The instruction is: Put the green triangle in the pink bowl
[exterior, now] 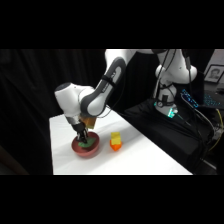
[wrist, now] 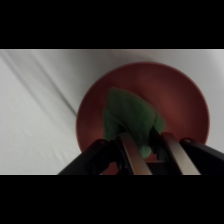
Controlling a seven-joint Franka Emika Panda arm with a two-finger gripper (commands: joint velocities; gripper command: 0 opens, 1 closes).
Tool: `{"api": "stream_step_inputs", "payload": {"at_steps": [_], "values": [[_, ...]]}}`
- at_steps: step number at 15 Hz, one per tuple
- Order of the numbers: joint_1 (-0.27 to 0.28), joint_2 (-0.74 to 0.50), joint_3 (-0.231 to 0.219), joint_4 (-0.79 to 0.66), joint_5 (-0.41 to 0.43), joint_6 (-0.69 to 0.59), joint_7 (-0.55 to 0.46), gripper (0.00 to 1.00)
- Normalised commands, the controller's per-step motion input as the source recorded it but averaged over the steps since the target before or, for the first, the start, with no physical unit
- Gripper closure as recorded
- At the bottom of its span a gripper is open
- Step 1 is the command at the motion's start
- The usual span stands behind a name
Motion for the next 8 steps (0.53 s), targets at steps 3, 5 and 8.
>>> {"api": "stream_step_inputs", "payload": {"at_steps": [3, 5, 8], "values": [[-0.006, 0.11, -0.024, 0.17, 0.131, 0.05, -0.16, 0.18], [0.006, 0.07, -0.029, 0.13, 0.118, 0.05, -0.15, 0.02], [0.019, -0.01, -0.044, 0.08, 0.1, 0.02, -0.14, 0.0]]}}
